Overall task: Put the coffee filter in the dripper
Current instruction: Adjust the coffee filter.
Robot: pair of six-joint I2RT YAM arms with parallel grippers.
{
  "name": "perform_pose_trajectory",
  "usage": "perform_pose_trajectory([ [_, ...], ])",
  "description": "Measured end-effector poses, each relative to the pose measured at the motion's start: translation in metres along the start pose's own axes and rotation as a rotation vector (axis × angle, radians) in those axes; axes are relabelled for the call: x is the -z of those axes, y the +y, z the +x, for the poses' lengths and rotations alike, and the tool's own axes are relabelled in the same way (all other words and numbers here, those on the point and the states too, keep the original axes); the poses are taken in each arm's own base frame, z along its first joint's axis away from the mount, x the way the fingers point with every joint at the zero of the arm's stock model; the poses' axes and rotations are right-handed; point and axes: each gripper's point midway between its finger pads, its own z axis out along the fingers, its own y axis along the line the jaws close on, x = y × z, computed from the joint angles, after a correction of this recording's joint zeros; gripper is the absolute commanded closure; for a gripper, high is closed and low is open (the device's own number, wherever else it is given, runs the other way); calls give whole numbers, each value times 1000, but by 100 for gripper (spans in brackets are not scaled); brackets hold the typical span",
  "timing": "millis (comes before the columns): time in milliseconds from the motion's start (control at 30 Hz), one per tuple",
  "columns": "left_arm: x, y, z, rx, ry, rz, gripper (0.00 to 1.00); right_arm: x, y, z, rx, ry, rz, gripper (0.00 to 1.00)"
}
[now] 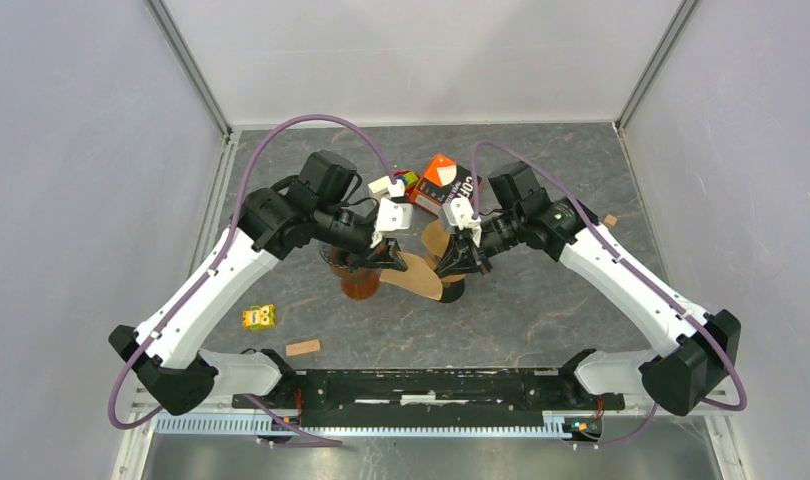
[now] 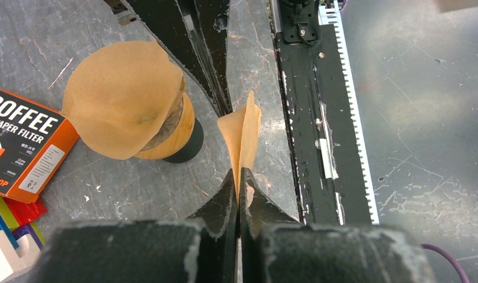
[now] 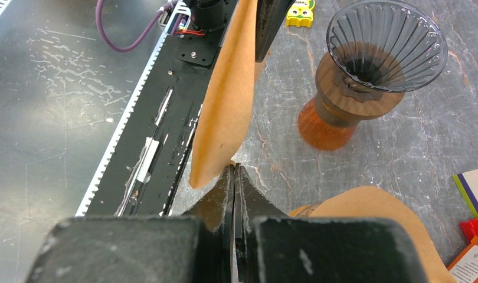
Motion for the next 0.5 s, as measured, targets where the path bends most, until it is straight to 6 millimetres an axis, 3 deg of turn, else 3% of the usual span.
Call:
perform_pose_trajectory([
  [333, -1, 4, 5, 3, 5, -10, 98, 3, 4, -1, 17, -2, 15, 100],
  [500, 0, 6, 6, -15, 7, -15, 98, 8, 6, -3, 47, 9, 37, 85],
])
